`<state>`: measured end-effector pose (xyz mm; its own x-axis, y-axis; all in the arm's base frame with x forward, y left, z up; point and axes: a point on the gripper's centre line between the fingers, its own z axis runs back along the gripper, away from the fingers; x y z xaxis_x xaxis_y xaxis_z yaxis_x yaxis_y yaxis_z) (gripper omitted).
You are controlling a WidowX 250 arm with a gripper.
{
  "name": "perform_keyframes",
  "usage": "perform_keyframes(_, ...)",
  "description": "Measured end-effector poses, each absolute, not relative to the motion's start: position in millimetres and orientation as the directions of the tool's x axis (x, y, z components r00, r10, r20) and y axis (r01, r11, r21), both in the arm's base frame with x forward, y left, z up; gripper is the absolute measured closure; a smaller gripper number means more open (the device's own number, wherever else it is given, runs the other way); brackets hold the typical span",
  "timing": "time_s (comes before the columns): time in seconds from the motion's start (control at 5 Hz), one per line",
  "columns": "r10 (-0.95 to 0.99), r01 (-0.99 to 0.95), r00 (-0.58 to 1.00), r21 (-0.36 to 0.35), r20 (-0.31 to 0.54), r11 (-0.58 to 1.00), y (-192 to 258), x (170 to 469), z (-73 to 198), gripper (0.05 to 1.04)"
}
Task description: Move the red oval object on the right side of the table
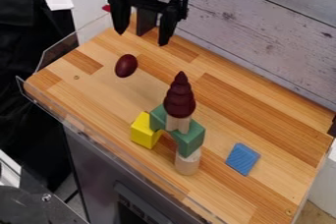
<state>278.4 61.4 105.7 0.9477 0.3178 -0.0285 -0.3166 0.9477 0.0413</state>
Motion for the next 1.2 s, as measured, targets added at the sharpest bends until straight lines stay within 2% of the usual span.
perform_keyframes(0.2, 0.316, -0.313, 0.947, 0.047, -0.065, 0.949, 61, 276, 97, 0.085)
perform_keyframes(0.6, 0.341, -0.339, 0.934, 0.031, -0.104, 0.94, 89, 285, 62, 0.085)
perform_keyframes(1.2, 0.328, -0.329, 0.929, 0.026, -0.169, 0.944, 93, 282, 43, 0.085)
